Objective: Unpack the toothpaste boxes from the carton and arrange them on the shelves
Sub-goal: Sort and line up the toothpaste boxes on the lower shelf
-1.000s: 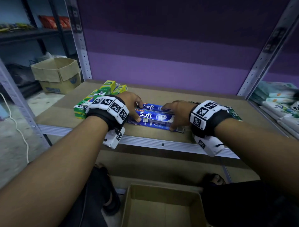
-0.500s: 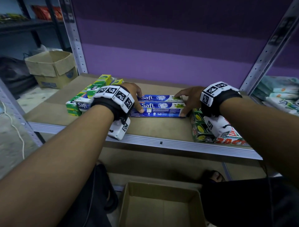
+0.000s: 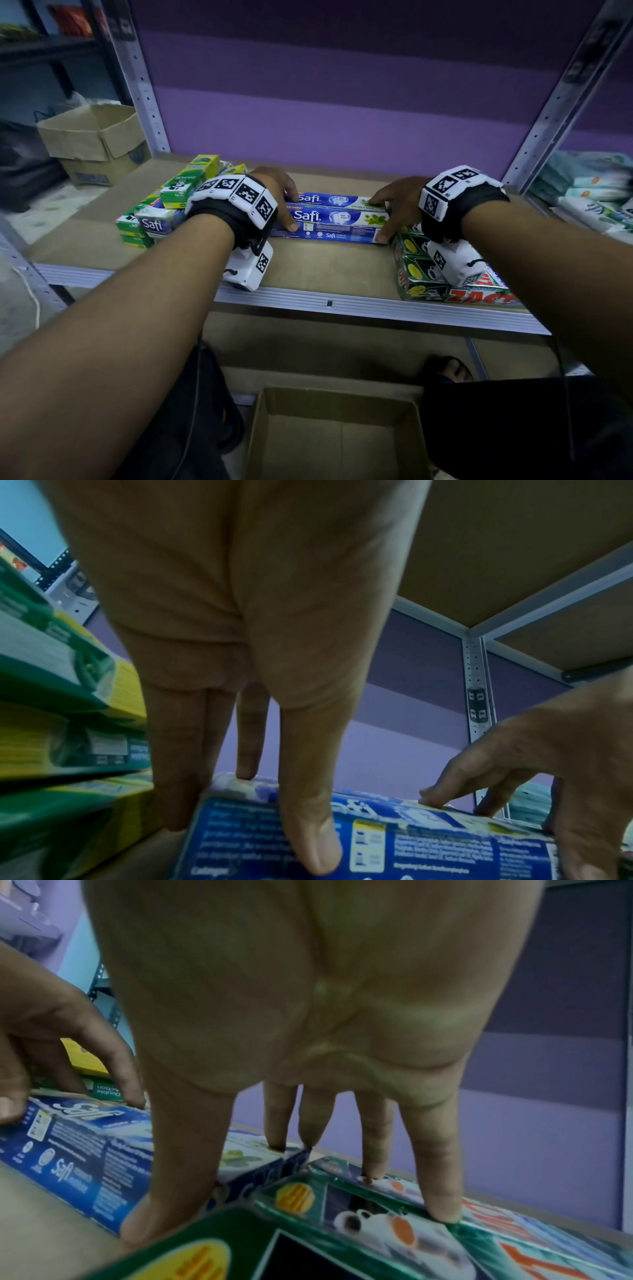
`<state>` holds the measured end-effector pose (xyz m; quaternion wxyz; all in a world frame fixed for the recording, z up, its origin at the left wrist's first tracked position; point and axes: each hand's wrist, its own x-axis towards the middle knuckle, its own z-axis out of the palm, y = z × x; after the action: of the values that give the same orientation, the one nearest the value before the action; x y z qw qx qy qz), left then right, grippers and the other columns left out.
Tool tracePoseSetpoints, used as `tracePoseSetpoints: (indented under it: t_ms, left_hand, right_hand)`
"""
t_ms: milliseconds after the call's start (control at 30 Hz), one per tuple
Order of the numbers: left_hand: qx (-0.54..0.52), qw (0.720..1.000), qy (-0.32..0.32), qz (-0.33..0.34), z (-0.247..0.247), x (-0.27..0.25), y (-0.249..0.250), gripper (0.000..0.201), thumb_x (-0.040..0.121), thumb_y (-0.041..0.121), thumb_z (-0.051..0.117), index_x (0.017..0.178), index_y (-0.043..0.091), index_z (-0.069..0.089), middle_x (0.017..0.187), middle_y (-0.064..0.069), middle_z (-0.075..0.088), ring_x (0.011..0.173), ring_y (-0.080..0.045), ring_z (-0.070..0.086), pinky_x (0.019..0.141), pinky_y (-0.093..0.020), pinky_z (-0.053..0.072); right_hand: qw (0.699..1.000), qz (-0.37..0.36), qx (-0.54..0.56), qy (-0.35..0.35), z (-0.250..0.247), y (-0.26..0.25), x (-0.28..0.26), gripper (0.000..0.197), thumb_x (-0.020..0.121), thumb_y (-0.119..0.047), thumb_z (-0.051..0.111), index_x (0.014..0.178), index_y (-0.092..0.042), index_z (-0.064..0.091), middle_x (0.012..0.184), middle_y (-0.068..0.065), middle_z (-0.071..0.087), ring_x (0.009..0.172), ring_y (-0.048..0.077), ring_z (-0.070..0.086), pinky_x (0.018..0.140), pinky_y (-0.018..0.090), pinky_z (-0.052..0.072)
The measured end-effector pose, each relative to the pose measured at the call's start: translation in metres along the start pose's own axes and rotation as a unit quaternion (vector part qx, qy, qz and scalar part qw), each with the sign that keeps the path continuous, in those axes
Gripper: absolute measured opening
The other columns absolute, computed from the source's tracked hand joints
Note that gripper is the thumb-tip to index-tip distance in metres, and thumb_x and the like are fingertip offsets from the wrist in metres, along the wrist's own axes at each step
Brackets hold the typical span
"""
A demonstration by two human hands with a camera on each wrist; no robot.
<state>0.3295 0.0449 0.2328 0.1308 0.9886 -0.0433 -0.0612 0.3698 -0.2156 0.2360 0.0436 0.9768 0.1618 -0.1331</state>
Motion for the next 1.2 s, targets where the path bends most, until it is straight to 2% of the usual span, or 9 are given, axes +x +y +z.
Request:
tracePoseSetpoints:
  t_ms: [133,367,533,700,800,933,1033,1100,1200]
  left_hand:
    - [-0.008,1.000,-0.001,0.018,0.000,0.001,0.009,0.064,0.070,0.028,0.088,0.127,0.017,0.062,0.130,0.000,0.060,0.117,-0.019,0.057,0.090,-0.022,0.042]
    - [-0.016,0.998,0.013,0.057,0.003,-0.007,0.013,0.055,0.071,0.020,0.087,0.123,0.021,0.068,0.128,0.001,0.063,0.117,-0.017,0.058,0.089,-0.020,0.039]
    - [-0.023,0.997,0.042,0.060,0.008,-0.012,0.009,0.052,0.076,0.021,0.083,0.125,0.026,0.067,0.132,0.002,0.061,0.120,-0.015,0.056,0.087,-0.015,0.034]
    - [-0.004,0.998,0.047,0.050,0.008,-0.010,0.014,0.053,0.078,0.021,0.082,0.127,0.025,0.065,0.135,0.001,0.059,0.123,-0.019,0.054,0.103,-0.029,0.042]
    - [0.012,0.998,0.047,0.048,0.008,-0.008,0.017,0.054,0.079,0.023,0.081,0.130,0.027,0.063,0.137,0.000,0.057,0.125,-0.021,0.053,0.105,-0.034,0.043]
    - [0.021,0.997,0.055,0.043,0.008,-0.009,0.017,0.054,0.081,0.025,0.079,0.132,0.029,0.061,0.140,0.000,0.054,0.127,-0.022,0.051,0.105,-0.035,0.043]
    - [0.007,0.996,0.072,0.047,0.009,-0.012,0.015,0.048,0.081,0.029,0.079,0.127,0.029,0.065,0.135,0.003,0.059,0.123,-0.019,0.054,0.103,-0.033,0.044]
    - [-0.013,0.994,0.093,0.046,0.008,-0.014,0.012,0.036,0.083,0.030,0.076,0.118,0.029,0.070,0.128,0.004,0.063,0.117,-0.017,0.057,0.100,-0.028,0.044]
    - [-0.026,0.990,0.129,0.053,0.004,-0.021,0.008,0.021,0.087,0.032,0.071,0.107,0.030,0.075,0.121,0.006,0.066,0.106,-0.015,0.058,0.088,-0.020,0.040]
  right_hand:
    - [1.000,0.007,-0.008,0.007,0.003,0.003,0.001,0.104,0.065,-0.057,0.084,0.151,-0.026,0.037,0.156,-0.001,0.037,0.141,0.023,0.036,0.114,0.036,0.030]
    - [0.999,0.014,-0.001,0.033,0.006,0.003,0.001,0.098,0.065,-0.052,0.086,0.148,-0.026,0.042,0.152,-0.002,0.043,0.136,0.022,0.044,0.108,0.030,0.034]
    - [0.999,0.020,0.013,0.046,0.007,0.002,0.001,0.094,0.066,-0.046,0.088,0.147,-0.024,0.046,0.150,0.000,0.046,0.133,0.023,0.047,0.105,0.029,0.037]
    - [0.998,0.020,0.013,0.058,0.009,-0.001,0.006,0.095,0.063,-0.045,0.090,0.145,-0.024,0.047,0.148,0.003,0.048,0.130,0.026,0.051,0.104,0.031,0.040]
    - [0.998,0.018,0.017,0.054,0.009,-0.001,0.008,0.096,0.062,-0.045,0.091,0.145,-0.024,0.047,0.148,0.005,0.048,0.130,0.027,0.051,0.104,0.032,0.040]
    - [0.998,0.024,0.013,0.058,0.007,0.000,0.008,0.098,0.062,-0.049,0.089,0.146,-0.023,0.046,0.149,0.003,0.047,0.132,0.026,0.049,0.105,0.032,0.039]
    - [0.997,0.041,0.028,0.063,0.007,0.003,0.006,0.095,0.061,-0.050,0.089,0.143,-0.025,0.049,0.148,-0.001,0.047,0.132,0.024,0.048,0.104,0.031,0.038]
    - [0.996,0.046,0.036,0.063,0.007,0.004,0.004,0.091,0.062,-0.050,0.088,0.141,-0.027,0.051,0.147,-0.002,0.047,0.131,0.024,0.049,0.101,0.029,0.038]
    - [0.997,0.051,0.025,0.055,0.006,0.001,-0.002,0.084,0.066,-0.051,0.085,0.140,-0.030,0.050,0.146,-0.001,0.047,0.128,0.025,0.050,0.097,0.030,0.039]
